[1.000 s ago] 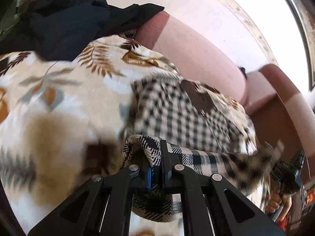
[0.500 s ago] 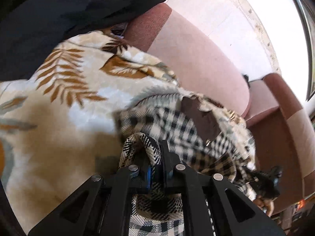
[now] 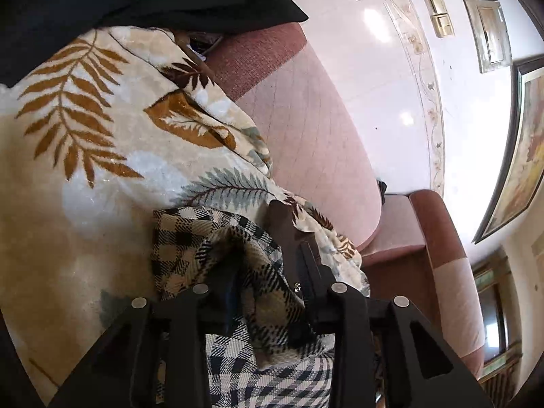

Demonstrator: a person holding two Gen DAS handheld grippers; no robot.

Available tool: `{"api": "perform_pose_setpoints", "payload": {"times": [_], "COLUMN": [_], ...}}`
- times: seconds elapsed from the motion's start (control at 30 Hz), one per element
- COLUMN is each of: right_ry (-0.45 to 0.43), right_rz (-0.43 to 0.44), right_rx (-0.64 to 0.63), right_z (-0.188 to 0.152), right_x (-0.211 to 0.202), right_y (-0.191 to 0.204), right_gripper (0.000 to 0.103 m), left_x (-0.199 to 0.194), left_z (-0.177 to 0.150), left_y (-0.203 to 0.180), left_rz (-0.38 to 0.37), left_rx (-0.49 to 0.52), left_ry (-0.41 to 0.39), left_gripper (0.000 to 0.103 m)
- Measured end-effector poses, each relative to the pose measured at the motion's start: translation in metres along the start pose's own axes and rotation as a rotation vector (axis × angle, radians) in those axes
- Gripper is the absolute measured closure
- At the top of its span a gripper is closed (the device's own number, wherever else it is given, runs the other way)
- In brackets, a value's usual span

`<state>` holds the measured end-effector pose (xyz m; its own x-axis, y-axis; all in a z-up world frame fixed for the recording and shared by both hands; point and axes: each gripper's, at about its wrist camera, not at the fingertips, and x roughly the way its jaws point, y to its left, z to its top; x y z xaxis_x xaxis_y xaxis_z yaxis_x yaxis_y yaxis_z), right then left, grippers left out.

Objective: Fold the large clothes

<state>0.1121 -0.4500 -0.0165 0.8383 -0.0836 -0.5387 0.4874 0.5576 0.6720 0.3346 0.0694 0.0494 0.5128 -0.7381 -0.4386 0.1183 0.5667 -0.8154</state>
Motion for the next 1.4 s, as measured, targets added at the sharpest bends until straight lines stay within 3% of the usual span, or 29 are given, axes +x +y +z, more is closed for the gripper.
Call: {"api": "perform_pose_setpoints", "payload": {"times": [0.17,0.3,0.37,0.4,0.43,0.5,0.63,0.77,0.9,1.0,1.13,1.27,1.3,1.33,1.4], "right_ry": [-0.022,-0.053,-0.086,-0.1,-0.119,-0.148,-0.136,-0.011,0.12,0.144,0.228,0.179,0.15,0.099,0.051], "right_rz": [-0.037,-0.08,-0.097,-0.104,-0.116,-0.129,-0.139,-0.092,-0.061,-0.138,-0.232,-0.34,-0.401,-0.523,-0.605], "right_rx": [-0.012,-0.06,-0.078,-0.087,-0.1,-0.125,-0.244,-0.421,-0.65,-0.778,-0.732,-0.642,-0.625,-0.638,-0.648], "right_z": [0.002,0.003,0.003,0.004,0.003,0.002,-0.013,-0.047,-0.096,-0.118,-0.107,-0.078,-0.072,-0.067,-0.062], "right_x": [-0.006,-0.013,-0.021,-0.025,-0.03,-0.037,-0.037,-0.015,0.008,0.021,0.052,0.054,0.052,0.052,0.051], "right_y": [0.001,0.011,0.017,0.019,0.023,0.031,0.063,0.099,0.136,0.145,0.107,0.072,0.067,0.063,0.05], "right_gripper": [0.034,0.034,0.034,0.034,0.034,0.034,0.034,0.034,0.042,0.043,0.045,0.047,0.047,0.047,0.025], "left_x": [-0.011,-0.018,-0.026,-0.031,-0.04,-0.051,-0.049,-0.03,0.0,0.015,0.038,0.055,0.058,0.06,0.061], "left_z": [0.0,0.001,0.001,0.001,0.0,0.003,0.006,-0.001,-0.022,-0.037,-0.051,-0.059,-0.06,-0.061,-0.061], "left_y": [-0.009,-0.014,-0.018,-0.02,-0.024,-0.03,-0.039,-0.043,-0.052,-0.055,-0.039,-0.019,-0.015,-0.012,-0.007], "left_rz": [0.023,0.015,0.038,0.062,0.098,0.158,0.267,0.374,0.477,0.527,0.637,0.711,0.722,0.738,0.751], "left_rx": [0.023,0.016,0.027,0.035,0.052,0.087,0.163,0.264,0.427,0.528,0.588,0.593,0.589,0.588,0.582], "left_ry": [-0.04,-0.067,-0.115,-0.151,-0.212,-0.258,-0.232,-0.154,-0.063,-0.03,0.034,0.073,0.077,0.075,0.058], "left_gripper": [0.068,0.057,0.04,0.026,0.023,0.023,0.022,0.022,0.022,0.022,0.022,0.022,0.022,0.02,0.019]}}
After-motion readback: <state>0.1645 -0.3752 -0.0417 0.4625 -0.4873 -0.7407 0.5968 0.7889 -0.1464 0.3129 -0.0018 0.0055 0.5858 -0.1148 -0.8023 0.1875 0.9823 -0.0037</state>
